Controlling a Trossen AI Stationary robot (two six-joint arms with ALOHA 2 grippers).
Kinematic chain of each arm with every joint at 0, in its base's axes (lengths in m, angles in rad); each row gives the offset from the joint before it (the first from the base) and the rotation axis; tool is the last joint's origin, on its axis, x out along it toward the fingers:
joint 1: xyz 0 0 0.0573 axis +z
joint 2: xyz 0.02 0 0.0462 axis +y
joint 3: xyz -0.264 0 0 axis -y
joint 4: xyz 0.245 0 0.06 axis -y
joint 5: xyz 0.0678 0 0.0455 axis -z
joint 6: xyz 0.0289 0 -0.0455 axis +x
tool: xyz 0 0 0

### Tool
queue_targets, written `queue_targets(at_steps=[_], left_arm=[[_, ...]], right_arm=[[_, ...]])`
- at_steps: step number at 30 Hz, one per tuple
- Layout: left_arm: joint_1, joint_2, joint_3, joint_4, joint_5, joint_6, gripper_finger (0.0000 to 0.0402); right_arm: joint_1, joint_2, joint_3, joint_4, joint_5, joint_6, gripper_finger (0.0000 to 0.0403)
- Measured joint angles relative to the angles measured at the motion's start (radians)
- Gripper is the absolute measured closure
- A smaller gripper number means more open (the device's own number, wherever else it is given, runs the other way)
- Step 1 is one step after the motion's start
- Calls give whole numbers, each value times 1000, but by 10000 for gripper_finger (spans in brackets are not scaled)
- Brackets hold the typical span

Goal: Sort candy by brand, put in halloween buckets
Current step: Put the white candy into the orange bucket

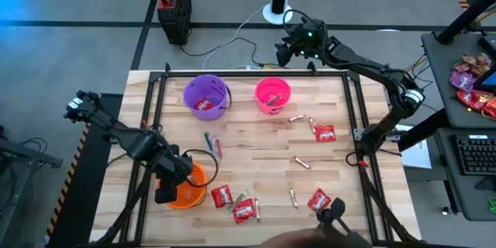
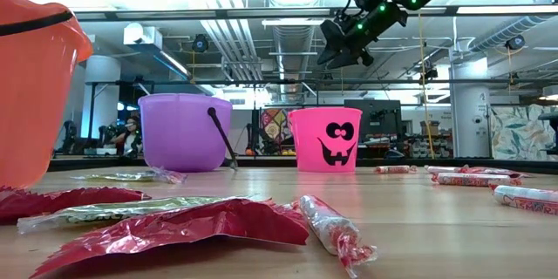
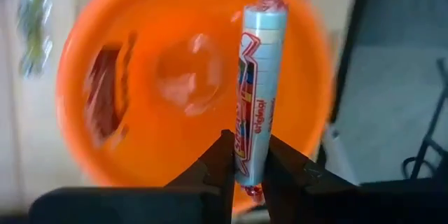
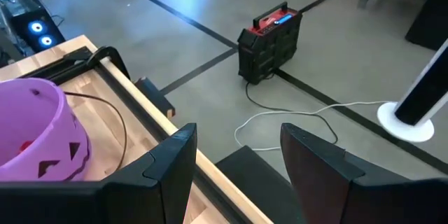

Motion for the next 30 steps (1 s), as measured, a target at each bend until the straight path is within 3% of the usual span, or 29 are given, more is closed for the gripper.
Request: queue_targets(at_steps=[11,14,17,20,22,25,28,30], left_arm=[[2,-22,22,-66,-19,48,297],[28,-49,102,-100,-120,53,293],[87,-69,219,-227,-292,68,300],[216,-89,342,-294,-444,151,315],[328,-110,381,-260,-484,251,325],[502,-149,382,-121,-459,451,338],[673,-182,344,80,-310,661,351],[775,-199,294,228,-149,751,357]], right_arm=[[0,0,0,-11,-17,91,204],[0,0,8,-70,-121,171,204],[10,-1,61,-190,-289,231,204],[46,-4,134,-381,-424,269,204],[81,-4,196,-568,-446,265,204],[141,-3,273,-822,-448,249,204],[209,-3,308,-1046,-447,279,204],[257,-7,307,-1172,-445,261,204]])
